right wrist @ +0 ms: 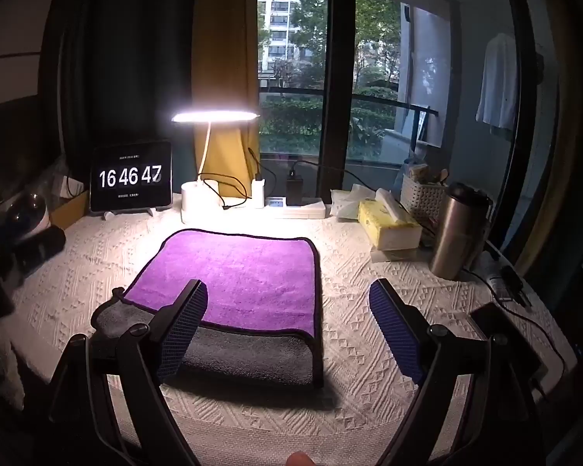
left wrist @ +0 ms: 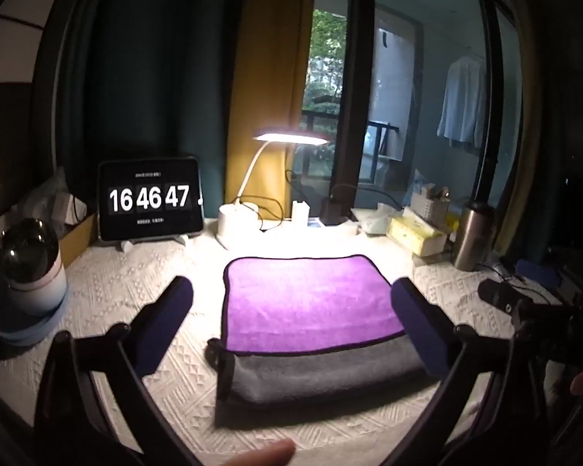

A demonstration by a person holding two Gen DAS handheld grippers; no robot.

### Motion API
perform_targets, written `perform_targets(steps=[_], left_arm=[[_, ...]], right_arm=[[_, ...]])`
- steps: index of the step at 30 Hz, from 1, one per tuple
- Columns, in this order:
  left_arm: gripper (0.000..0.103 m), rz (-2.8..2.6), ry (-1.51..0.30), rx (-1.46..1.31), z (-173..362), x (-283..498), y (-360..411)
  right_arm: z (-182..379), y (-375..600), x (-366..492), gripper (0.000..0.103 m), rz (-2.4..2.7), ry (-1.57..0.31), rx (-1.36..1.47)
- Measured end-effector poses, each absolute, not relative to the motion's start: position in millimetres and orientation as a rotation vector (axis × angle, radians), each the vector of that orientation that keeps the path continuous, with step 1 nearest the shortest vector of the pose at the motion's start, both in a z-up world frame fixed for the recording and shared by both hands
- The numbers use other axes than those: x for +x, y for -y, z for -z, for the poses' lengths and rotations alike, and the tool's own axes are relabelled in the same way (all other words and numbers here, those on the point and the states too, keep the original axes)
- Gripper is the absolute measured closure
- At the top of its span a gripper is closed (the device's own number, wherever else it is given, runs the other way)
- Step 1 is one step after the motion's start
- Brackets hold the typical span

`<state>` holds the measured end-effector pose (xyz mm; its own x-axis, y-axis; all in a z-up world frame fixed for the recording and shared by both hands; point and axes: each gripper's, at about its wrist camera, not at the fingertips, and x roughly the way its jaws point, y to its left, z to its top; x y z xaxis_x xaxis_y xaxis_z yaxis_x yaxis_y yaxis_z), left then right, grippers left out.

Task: Fold towel

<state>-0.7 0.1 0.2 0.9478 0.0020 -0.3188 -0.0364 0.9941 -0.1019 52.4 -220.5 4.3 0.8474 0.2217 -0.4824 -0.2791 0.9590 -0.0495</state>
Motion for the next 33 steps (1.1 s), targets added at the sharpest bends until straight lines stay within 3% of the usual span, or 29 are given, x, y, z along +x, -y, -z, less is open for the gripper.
perform_targets(steps=[33], left_arm=[[0.001,-0.017,-0.341,-0.112,-2.7,2.7,1.6]], right_arm=[[-0.8,216.6,55.4,0.015,-0.262,-0.512,-0.123]])
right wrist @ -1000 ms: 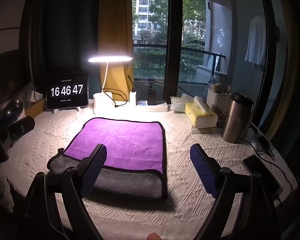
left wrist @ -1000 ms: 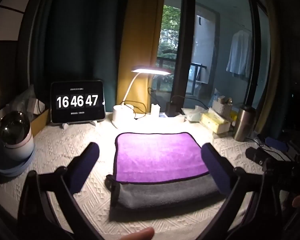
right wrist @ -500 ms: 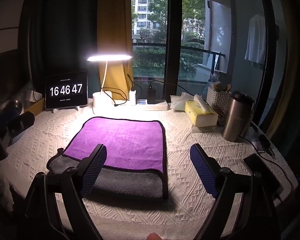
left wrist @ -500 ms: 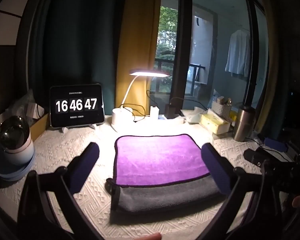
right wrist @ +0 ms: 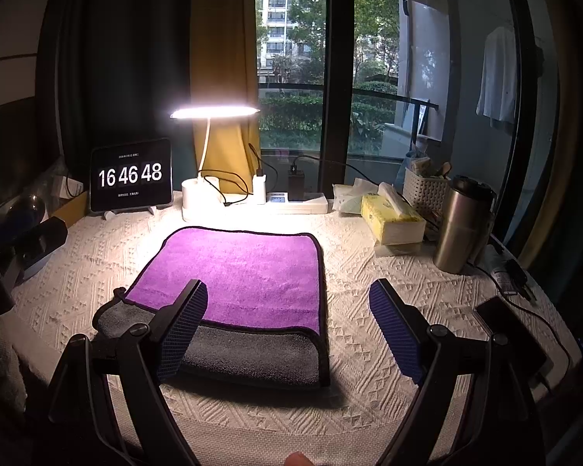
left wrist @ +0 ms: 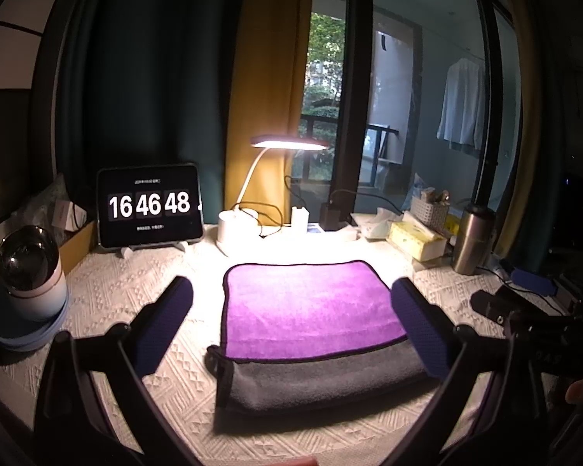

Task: Fold towel

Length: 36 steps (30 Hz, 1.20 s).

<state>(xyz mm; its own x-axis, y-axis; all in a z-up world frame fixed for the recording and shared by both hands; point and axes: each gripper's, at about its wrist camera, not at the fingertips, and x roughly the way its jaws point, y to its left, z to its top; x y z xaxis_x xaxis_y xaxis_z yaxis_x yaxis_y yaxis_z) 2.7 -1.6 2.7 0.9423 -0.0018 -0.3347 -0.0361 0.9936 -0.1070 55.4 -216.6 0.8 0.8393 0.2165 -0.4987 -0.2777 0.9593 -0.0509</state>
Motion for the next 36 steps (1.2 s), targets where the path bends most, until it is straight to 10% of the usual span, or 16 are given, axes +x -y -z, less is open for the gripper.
perform_targets(steps=[36], left_arm=[[0.001,-0.004,-0.339,-0.133,-6.2,-0.3,-2.7]], right_arm=[[-3.4,214.2,54.3,0.015,-0.268,-0.512,-0.121]])
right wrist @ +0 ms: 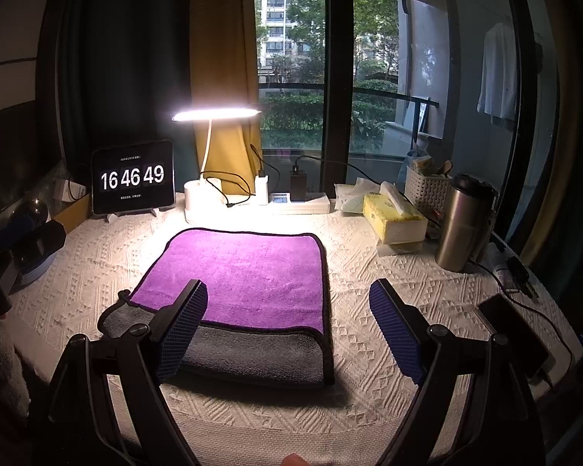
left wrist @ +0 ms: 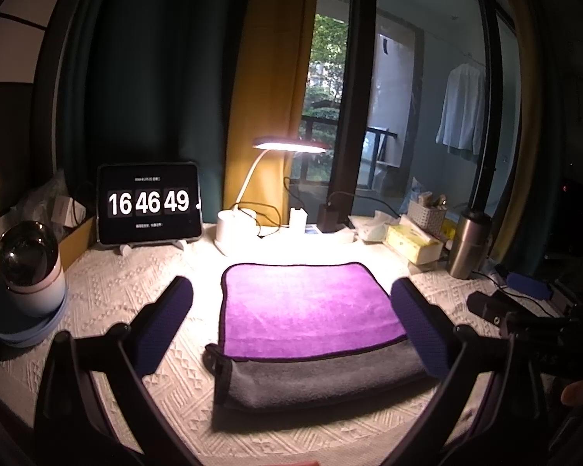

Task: Fold towel

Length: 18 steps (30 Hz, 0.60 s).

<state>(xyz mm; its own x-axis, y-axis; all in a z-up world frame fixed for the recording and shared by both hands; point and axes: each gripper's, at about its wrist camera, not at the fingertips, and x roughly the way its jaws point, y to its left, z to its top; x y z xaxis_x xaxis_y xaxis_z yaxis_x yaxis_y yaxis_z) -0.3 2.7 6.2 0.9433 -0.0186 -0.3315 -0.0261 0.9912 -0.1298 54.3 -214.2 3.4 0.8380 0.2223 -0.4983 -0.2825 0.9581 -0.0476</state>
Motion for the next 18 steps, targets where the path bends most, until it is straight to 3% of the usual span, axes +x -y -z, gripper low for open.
perform_targets(steps=[18], left_arm=[[0.001,0.0,-0.325,-0.141,-8.4,-1.0,-4.8]], right_arm=[[-3.6,210.9,53.5,0.015,-0.269,-0.513,-0.114]])
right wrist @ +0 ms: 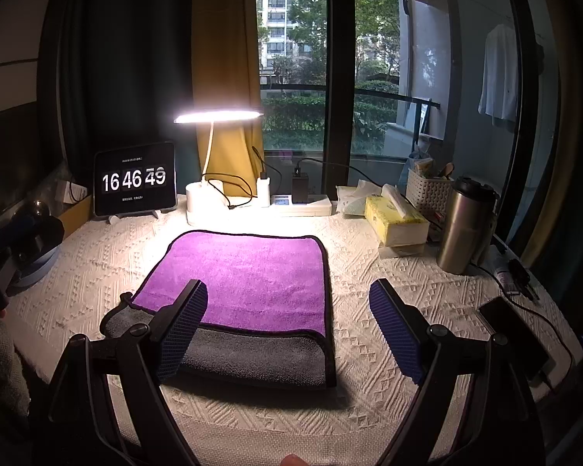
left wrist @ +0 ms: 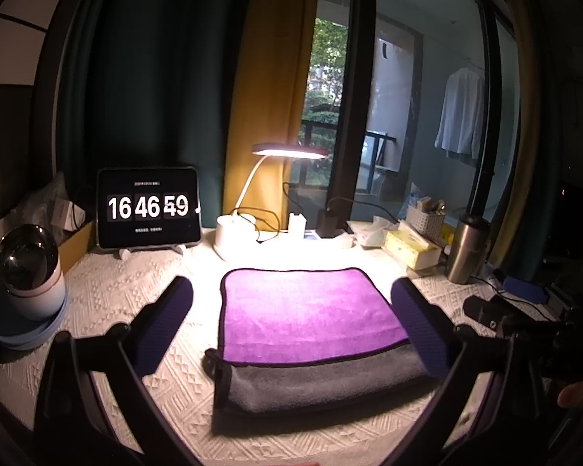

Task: Fold towel

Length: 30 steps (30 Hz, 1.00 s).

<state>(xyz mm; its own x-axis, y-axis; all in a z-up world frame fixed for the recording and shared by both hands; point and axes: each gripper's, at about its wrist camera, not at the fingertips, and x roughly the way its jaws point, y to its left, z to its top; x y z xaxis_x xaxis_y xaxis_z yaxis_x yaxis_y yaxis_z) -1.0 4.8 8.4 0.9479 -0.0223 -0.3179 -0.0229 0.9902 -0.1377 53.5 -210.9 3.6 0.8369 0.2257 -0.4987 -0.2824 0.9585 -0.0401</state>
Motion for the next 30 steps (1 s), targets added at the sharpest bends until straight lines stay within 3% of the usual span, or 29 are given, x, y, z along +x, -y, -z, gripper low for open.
perform_targets(steps=[17,30], left_arm=[[0.001,0.001,-0.352,-0.146,-2.5,5.9,-7.6],[0.001,-0.023,-0.498,-0.175,33.4,31.3,-17.4]], right_arm=[[1.8,215.2,62.3,0.015,-0.269,-0.539,-0.101],[25.2,220.6,82.5,0.015,-0.282,-0.61,-0.105]])
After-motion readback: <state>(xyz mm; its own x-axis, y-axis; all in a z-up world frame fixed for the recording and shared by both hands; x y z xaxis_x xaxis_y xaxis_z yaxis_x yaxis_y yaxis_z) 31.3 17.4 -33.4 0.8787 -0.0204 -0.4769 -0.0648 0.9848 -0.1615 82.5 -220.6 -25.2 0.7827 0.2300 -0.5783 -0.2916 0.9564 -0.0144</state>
